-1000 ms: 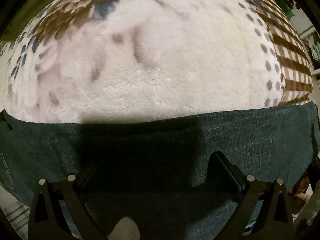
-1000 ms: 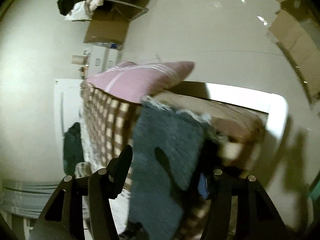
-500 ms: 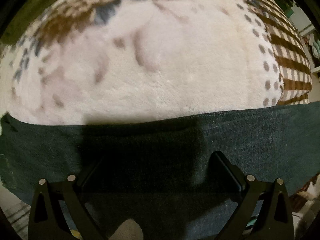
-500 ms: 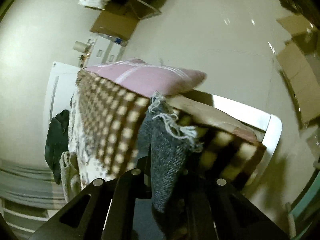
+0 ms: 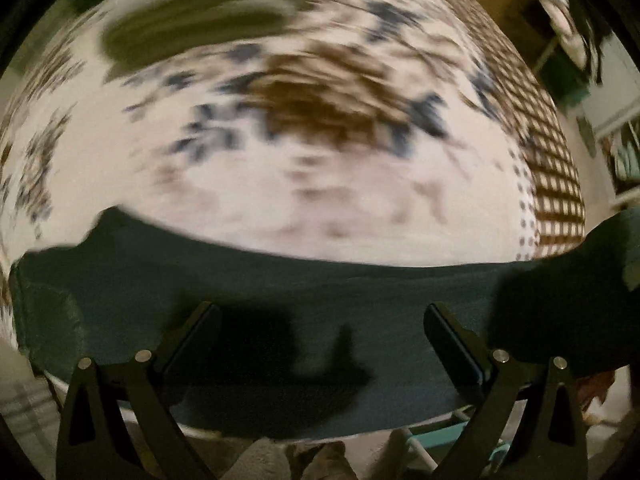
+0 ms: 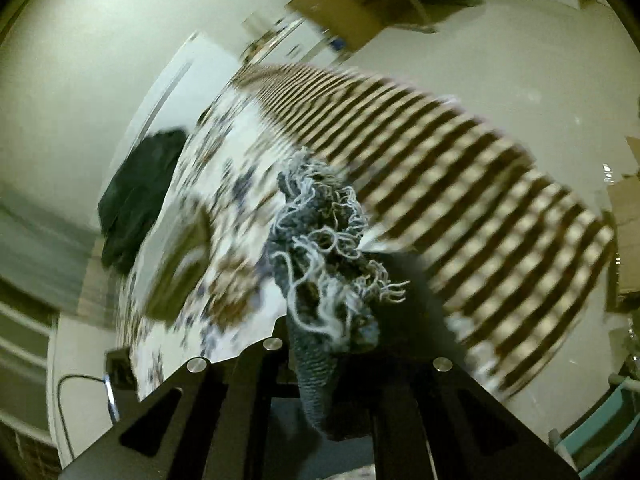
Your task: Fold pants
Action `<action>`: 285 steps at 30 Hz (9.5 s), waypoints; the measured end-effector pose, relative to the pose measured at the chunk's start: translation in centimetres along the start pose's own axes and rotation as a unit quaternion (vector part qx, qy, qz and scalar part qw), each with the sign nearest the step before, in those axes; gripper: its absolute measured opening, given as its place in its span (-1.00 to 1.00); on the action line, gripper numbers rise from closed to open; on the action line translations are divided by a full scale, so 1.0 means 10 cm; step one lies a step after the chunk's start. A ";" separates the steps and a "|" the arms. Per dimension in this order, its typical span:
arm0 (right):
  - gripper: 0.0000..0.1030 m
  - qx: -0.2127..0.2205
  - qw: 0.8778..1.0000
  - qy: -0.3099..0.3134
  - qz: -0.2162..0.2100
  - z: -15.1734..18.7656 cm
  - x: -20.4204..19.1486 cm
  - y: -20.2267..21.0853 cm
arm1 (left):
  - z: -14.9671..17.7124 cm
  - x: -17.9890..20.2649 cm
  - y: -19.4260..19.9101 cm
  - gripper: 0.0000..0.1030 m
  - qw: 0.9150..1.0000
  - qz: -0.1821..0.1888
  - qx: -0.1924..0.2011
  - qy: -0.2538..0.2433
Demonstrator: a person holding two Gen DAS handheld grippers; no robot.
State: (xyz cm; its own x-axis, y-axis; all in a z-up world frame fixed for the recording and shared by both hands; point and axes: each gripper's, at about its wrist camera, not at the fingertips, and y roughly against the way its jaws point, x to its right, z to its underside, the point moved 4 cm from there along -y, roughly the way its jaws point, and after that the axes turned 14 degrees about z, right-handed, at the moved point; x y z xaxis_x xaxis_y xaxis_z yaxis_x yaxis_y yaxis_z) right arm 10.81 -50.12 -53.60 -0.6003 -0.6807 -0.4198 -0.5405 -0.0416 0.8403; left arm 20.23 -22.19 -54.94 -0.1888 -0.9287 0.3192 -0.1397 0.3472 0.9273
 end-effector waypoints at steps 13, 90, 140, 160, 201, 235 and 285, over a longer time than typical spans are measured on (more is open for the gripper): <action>-0.80 -0.146 0.952 0.266 0.037 2.49 -1.96 -1.31 | 0.52 -2.31 0.84 1.00 0.990 -0.041 0.019 0.132; 0.91 -0.229 0.907 0.290 0.204 2.59 -2.13 -1.72 | 1.52 -3.86 1.32 -0.54 0.847 0.074 0.310 0.425; 0.90 -0.201 0.964 0.141 0.099 0.68 -0.24 -0.74 | 0.66 -0.39 0.58 0.64 0.994 0.036 0.089 0.048; -0.77 -0.245 0.950 0.193 0.007 1.13 -1.00 -1.19 | 0.74 -1.90 0.73 0.71 0.979 -0.072 0.093 0.166; 0.54 -0.325 0.945 -0.009 0.028 1.16 0.89 -1.04 | 0.59 -1.47 -0.30 0.72 0.986 0.071 0.004 0.151; -0.56 -0.199 0.980 0.008 -0.017 1.04 0.60 -0.41 | 0.87 -1.28 -0.35 0.72 0.986 0.103 -0.017 0.133; -0.20 -0.281 0.949 0.013 0.141 0.76 0.53 -0.85 | -0.45 -2.10 -0.32 -0.78 0.928 0.254 0.029 0.269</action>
State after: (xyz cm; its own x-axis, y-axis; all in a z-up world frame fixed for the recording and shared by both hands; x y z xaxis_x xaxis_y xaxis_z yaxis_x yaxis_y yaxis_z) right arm 7.73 -47.82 -65.62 -0.6552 -0.7406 -0.1489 0.0429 -0.2333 0.9715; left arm 28.98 -4.43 -63.77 0.2660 -0.5679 0.7789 -0.2197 0.7510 0.6226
